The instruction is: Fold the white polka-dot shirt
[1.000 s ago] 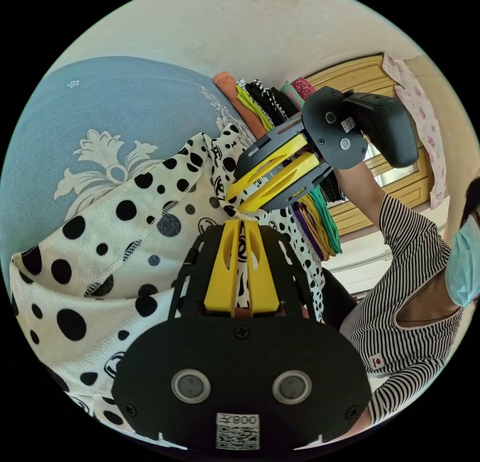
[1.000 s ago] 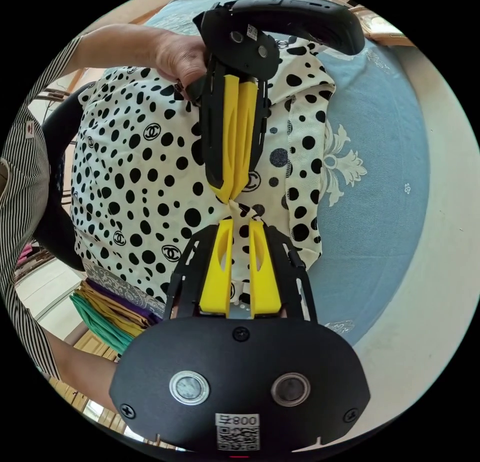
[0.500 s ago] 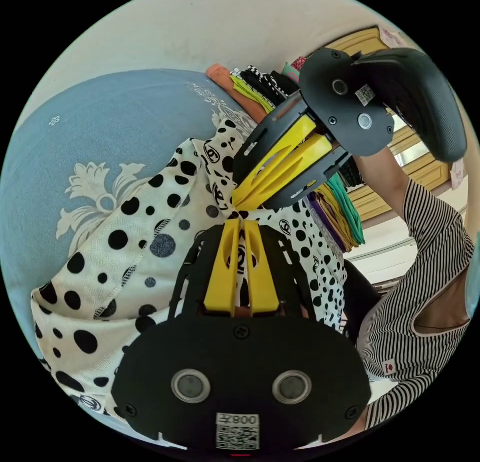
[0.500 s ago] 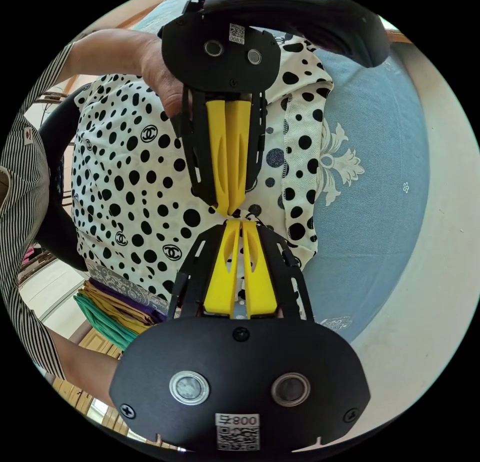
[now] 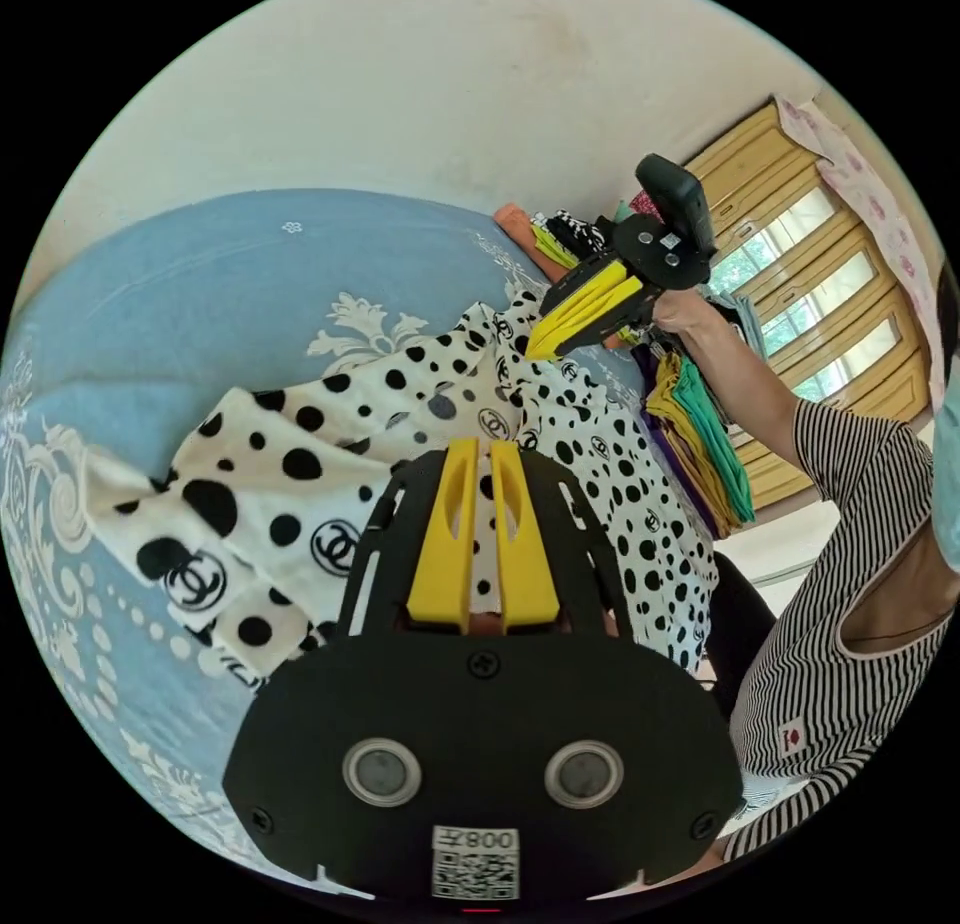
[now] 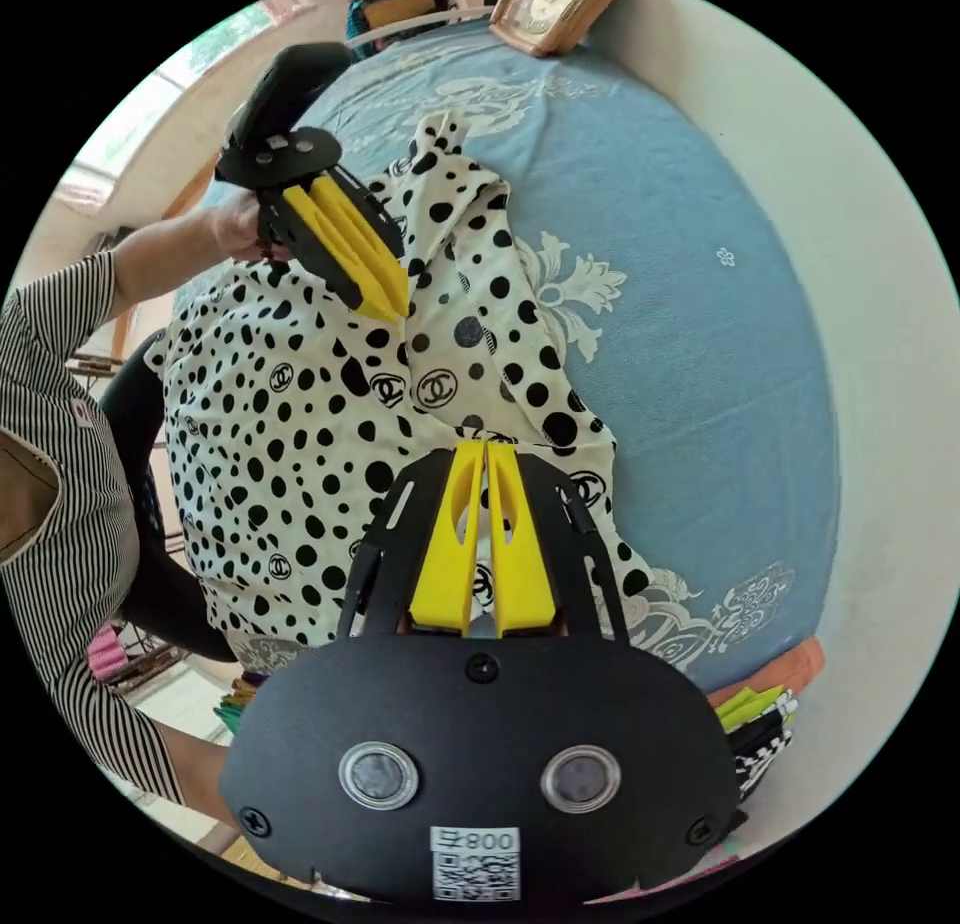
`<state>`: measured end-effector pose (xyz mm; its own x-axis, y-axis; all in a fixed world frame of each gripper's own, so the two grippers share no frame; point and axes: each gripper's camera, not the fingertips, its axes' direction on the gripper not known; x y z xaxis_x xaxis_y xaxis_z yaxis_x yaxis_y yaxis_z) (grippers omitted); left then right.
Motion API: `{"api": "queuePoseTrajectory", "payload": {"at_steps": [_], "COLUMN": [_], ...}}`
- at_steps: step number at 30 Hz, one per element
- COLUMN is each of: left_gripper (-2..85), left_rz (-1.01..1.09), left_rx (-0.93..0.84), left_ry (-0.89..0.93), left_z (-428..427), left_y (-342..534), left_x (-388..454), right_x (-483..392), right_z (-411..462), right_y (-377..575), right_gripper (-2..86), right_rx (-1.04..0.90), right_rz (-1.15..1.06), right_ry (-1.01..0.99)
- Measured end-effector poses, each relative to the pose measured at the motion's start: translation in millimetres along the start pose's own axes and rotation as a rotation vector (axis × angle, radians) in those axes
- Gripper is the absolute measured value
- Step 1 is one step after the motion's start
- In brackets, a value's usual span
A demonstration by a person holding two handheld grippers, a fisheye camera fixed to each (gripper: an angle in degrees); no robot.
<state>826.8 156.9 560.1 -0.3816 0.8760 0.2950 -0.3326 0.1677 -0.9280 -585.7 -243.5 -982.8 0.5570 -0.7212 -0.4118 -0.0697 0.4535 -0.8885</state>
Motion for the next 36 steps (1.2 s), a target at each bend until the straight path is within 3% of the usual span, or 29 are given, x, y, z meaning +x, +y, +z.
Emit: {"api": "queuePoseTrajectory", "payload": {"at_steps": [5, 11, 16, 21, 26, 31, 36], "left_gripper": [0.6, 0.2, 0.2, 0.1, 0.1, 0.1, 0.1], "left_rz": [-0.074, -0.056, -0.071, -0.121, -0.149, -0.244, -0.216], "left_rx": [-0.022, 0.079, 0.015, 0.062, 0.147, 0.1, 0.179], "left_ry": [-0.188, -0.18, -0.239, -0.252, -0.419, -0.444, -0.544], "left_z": [-14.7, -42.7, -37.7, -64.2, -103.5, -110.6, -144.0], "left_y": [30.5, 42.9, 52.9, 70.8, 99.1, 107.3, 121.2], "left_x": [-12.0, 1.5, 2.1, -2.3, 5.3, -16.5, -0.5], "right_x": [9.4, 5.9, 11.0, 19.6, -2.0, -1.4, -20.3], "right_z": [35.8, 48.4, 88.7, 97.6, 98.5, 146.7, 140.8], "right_y": [43.2, 85.2, 112.3, 152.7, 211.4, 263.2, 312.0], "right_gripper": [0.2, 0.1, 0.0, 0.0, 0.0, 0.0, 0.1], "right_rx": [0.019, 0.068, 0.02, 0.111, 0.215, 0.179, 0.317], "right_rz": [0.109, 0.106, 0.142, 0.211, 0.294, 0.443, 0.535], "right_ry": [0.055, 0.058, 0.106, 0.011, 0.105, 0.121, 0.228]}}
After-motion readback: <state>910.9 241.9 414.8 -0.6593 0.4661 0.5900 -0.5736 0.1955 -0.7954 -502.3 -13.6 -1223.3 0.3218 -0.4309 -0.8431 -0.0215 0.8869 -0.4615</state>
